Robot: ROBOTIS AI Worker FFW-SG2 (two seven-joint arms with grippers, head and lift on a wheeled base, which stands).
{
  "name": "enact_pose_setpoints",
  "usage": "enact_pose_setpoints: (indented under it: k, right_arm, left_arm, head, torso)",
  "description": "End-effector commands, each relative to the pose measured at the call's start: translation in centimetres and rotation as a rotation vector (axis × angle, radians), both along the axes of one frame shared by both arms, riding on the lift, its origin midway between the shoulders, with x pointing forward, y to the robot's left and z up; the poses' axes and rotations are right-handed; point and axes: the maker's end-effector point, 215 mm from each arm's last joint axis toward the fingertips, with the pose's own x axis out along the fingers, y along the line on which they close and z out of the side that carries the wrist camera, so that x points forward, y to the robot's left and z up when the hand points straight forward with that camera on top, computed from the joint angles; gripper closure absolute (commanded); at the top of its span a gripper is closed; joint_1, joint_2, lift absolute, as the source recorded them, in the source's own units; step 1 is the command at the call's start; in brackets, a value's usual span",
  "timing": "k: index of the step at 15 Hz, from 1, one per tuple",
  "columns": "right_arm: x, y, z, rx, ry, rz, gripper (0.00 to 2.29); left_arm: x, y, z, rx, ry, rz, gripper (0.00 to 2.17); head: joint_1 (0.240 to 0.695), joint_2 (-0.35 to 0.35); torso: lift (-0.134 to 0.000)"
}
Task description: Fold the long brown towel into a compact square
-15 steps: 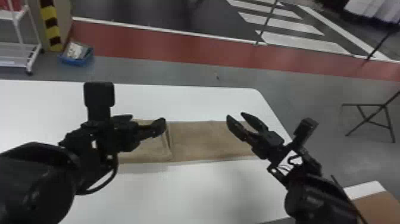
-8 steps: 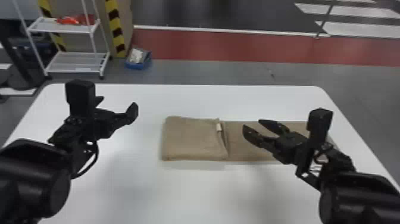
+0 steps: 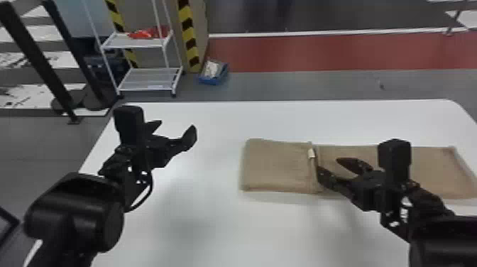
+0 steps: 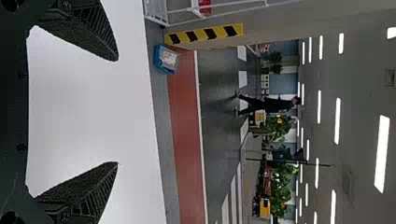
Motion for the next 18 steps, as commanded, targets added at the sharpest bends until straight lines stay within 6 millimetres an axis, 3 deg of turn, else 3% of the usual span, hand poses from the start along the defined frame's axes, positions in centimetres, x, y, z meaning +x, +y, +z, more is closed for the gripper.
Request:
enact_pose_setpoints:
  k: [1, 5, 8, 12, 14, 16, 18]
  right_arm:
    - [0.2, 0.4, -0.2, 0.015, 0.01, 0.001, 0.48]
    - [-0.5, 2.2, 0.6, 0.146, 0.024, 0.031, 0.48]
    - [0.1, 2.6, 1.1, 0.135, 0.007, 0.039, 0.48]
    - [1.1, 2.6, -1.2, 0.104, 0.046, 0.032, 0.48]
    - [1.0, 3.3, -1.6, 0.101, 0.055, 0.046, 0.48]
    - [1.0, 3.4, -1.6, 0.099, 0.055, 0.048, 0.68]
    - [1.0, 3.5, -1.2, 0.103, 0.051, 0.051, 0.7]
  left_arm:
    - [-0.4, -0.3, -0.5, -0.016, 0.012, -0.008, 0.09]
    - [-0.9, -0.5, -1.3, -0.016, 0.021, -0.015, 0.09]
    - [-1.2, -0.7, -1.5, -0.023, 0.016, -0.02, 0.09]
    - [-1.8, -0.1, -2.0, -0.027, 0.016, -0.019, 0.09]
    - [-1.9, 0.1, -2.0, -0.028, 0.013, -0.019, 0.09]
    - [-2.0, 0.9, -1.8, -0.034, 0.006, -0.012, 0.09]
    - [-2.1, 0.9, -1.8, -0.04, 0.007, -0.014, 0.09]
  head:
    - [0.695, 0.094]
    - [0.695, 0.098]
    - [0.695, 0.109]
    - [0.695, 0.11]
    - [0.695, 0.111]
    - [0.695, 0.121]
    - [0.695, 0.131]
  torso:
    - [-0.124]
    - [-0.124]
    - [-0.124]
    - [-0.124]
    - [-0.124]
    - [-0.124]
    - [-0.124]
